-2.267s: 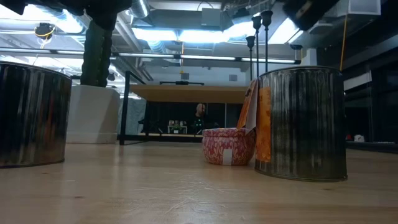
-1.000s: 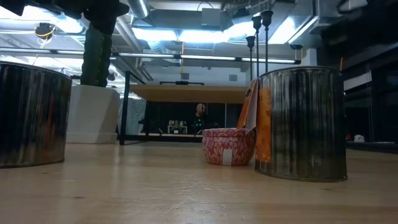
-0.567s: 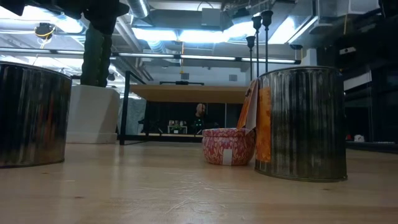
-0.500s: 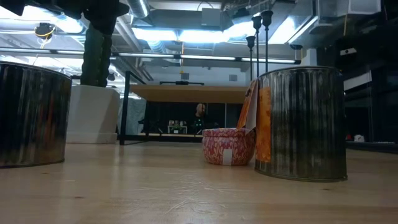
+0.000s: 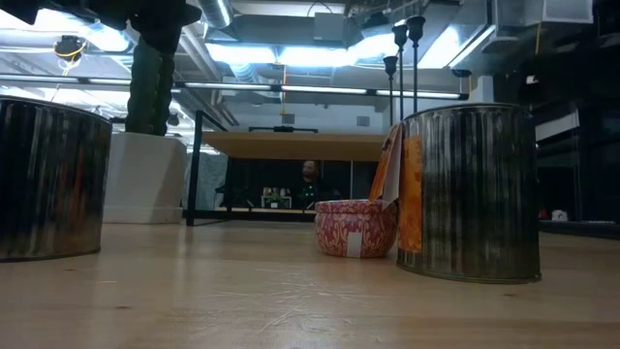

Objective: Pick & Place candle stick holders
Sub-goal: Put the pink scented candle on the shelf

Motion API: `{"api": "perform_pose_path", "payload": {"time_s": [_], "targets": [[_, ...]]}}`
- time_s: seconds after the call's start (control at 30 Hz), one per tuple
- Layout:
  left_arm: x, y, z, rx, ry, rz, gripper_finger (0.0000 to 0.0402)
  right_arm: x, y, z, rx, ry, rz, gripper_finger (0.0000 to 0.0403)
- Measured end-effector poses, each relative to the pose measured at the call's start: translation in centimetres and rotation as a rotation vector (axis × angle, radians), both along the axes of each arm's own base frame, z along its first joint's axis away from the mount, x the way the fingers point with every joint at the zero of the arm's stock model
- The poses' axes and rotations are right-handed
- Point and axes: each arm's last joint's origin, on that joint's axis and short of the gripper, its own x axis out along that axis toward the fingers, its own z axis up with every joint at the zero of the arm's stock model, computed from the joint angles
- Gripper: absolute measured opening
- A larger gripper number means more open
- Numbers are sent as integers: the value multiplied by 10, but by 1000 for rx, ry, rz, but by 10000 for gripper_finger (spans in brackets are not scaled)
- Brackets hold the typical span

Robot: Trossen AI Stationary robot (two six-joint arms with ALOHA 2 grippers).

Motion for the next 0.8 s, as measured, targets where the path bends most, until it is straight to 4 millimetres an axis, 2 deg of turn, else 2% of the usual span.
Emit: {"api": "perform_pose_path", "payload": {"time_s": [0.37,0.8], "targets": [[0,0,0,-18,3,3,127,0,-17,-2,-15,8,-163,100],[0,0,0,26,2,-7,127,0,-19,-4,-19,27,-178,101]]}}
